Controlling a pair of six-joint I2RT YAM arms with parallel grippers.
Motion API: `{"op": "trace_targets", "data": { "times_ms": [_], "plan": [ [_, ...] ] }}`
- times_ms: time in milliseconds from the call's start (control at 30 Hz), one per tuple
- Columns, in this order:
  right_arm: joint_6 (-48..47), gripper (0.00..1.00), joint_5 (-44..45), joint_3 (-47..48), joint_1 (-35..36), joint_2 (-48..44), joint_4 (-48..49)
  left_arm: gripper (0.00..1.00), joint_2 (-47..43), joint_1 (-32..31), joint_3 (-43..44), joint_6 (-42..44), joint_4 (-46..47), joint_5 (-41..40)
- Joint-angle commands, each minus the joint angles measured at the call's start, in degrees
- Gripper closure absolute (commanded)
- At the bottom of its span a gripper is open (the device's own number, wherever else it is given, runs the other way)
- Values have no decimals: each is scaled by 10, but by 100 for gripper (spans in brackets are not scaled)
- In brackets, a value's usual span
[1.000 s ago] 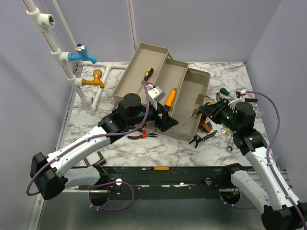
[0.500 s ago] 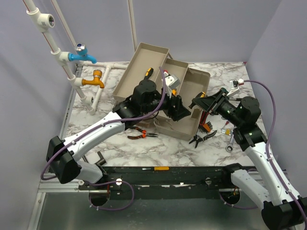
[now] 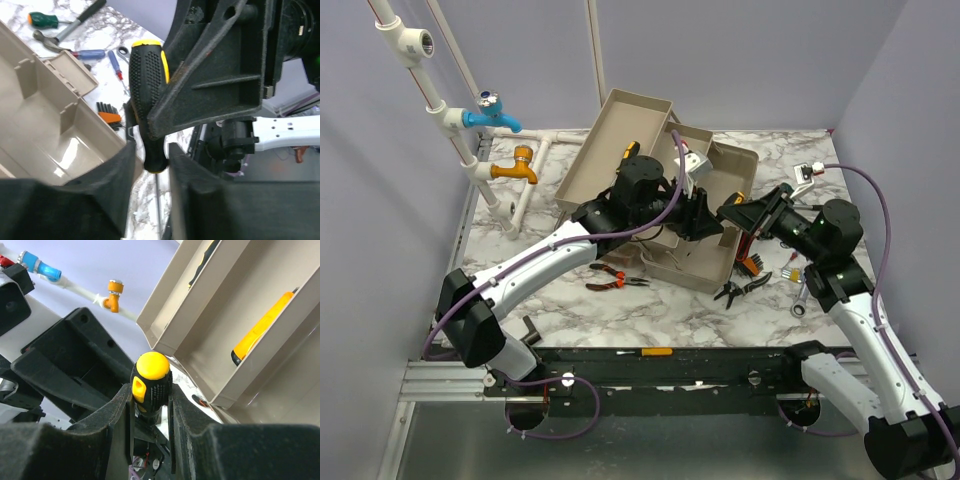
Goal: Pack the tool kit
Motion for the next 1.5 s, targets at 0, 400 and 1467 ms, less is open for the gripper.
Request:
{"op": "trace_targets", "data": {
  "times_ms": [0, 400, 1467],
  "plan": [
    [12, 99, -32, 14, 1, 2, 33, 81, 7, -3, 14, -1, -1, 22],
    [-58, 4, 243, 62, 1, -54, -168, 100, -22, 16, -4, 36, -50, -100],
    [140, 11, 613, -62, 1, -32, -505, 46, 194, 96, 217, 95, -213, -315]
  ]
}}
